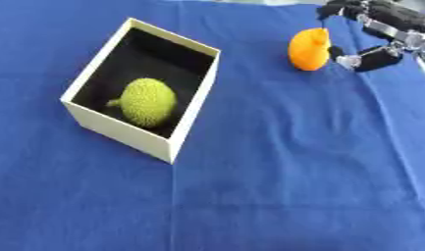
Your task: Pick up objects on the table and place them in the box.
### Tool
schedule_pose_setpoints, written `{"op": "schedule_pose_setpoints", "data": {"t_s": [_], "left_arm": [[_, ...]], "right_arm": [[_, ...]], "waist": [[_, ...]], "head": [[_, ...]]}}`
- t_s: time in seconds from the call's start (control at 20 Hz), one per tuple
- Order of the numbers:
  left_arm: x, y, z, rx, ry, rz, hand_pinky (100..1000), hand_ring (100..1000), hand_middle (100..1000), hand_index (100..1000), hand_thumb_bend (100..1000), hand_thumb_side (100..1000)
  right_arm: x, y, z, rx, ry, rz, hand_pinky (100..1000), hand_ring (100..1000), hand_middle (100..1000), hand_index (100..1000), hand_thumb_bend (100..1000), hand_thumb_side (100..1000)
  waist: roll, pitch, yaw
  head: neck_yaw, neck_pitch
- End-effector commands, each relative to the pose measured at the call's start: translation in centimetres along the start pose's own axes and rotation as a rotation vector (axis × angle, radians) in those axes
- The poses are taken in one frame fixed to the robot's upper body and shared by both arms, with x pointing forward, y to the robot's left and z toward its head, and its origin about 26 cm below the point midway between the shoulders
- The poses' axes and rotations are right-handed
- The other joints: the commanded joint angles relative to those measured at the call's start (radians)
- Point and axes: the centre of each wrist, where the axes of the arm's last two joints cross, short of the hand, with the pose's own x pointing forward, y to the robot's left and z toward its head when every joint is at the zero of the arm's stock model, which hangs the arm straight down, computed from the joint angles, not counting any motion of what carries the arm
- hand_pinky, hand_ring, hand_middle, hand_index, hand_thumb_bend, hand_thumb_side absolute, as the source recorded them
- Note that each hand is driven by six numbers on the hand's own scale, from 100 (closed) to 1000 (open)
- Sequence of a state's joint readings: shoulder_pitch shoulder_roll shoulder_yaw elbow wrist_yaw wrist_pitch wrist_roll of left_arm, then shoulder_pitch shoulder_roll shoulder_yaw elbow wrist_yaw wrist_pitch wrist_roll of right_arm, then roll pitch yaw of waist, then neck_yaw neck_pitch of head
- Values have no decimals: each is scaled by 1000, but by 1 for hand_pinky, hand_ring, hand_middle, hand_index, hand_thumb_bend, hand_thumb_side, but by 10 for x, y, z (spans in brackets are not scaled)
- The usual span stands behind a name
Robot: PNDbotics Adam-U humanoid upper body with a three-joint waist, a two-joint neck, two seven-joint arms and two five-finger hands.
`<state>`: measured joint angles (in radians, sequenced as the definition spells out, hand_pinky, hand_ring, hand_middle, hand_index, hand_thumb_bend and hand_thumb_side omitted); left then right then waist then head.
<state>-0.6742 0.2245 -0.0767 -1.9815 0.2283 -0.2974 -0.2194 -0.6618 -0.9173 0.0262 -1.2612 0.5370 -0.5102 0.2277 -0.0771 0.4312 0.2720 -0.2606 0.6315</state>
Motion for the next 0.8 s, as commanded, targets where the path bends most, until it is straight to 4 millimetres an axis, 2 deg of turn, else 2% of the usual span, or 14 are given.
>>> {"op": "schedule_pose_setpoints", "data": {"t_s": [0.05,0.8], "left_arm": [[7,3,-6,-30,-19,-24,760,753,650,802,100,570],[9,4,-10,-55,-28,-30,757,752,647,801,100,568]], "right_arm": [[-6,-25,6,-52,36,59,1000,1000,836,1000,100,100],[-13,-20,8,-22,89,94,1000,1000,848,1000,100,128]], "waist": [[0,-19,1],[-15,7,32]], "head": [[-6,-22],[-25,-47]]}}
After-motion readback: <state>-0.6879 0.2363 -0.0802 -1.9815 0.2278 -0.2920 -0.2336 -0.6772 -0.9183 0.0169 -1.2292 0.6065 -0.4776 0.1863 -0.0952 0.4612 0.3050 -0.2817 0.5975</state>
